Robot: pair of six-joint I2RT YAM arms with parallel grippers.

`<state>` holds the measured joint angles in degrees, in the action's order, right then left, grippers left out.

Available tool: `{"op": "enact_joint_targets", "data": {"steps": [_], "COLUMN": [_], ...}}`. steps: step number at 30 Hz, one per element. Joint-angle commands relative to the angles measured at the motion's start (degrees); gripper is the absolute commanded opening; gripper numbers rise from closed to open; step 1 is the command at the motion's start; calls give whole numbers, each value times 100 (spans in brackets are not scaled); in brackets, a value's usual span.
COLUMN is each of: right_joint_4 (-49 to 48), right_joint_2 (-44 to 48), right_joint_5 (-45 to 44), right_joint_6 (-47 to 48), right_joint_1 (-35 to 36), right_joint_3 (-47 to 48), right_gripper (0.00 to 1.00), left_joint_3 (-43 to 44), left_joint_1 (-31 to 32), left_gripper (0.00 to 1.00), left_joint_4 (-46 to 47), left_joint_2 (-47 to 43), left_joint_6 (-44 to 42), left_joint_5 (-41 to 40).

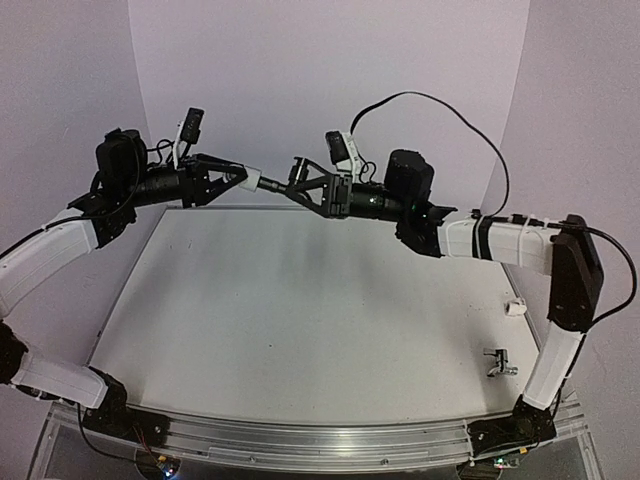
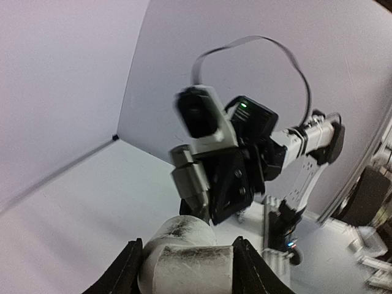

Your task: Install the water faucets

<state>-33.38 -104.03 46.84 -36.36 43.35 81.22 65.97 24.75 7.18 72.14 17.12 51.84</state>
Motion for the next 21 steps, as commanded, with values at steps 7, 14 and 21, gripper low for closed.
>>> {"op": "enact_joint_targets", "data": {"steps": [7,14,21], "right_joint_4": [-4571,-2263,-356], "right_joint_2": [-1408,-162,459], "right_joint_5": [-85,72,116], "right_joint_6": [-7680,-4351,-443], "right_joint_1": [-1025,-1449,-1409], "right_joint_3": [237,-1095,-741], "right_gripper": [32,71,81], "left_joint_3": [178,165,172], "left_joint_1": [419,418,364], "left_gripper": [0,0,0], "left_joint_4": [320,385,373], "left_joint_2": [-388,-693,-727], "left_joint_6": [-3107,-1277,1153], "left_joint_5": [1863,-725,-2440]}}
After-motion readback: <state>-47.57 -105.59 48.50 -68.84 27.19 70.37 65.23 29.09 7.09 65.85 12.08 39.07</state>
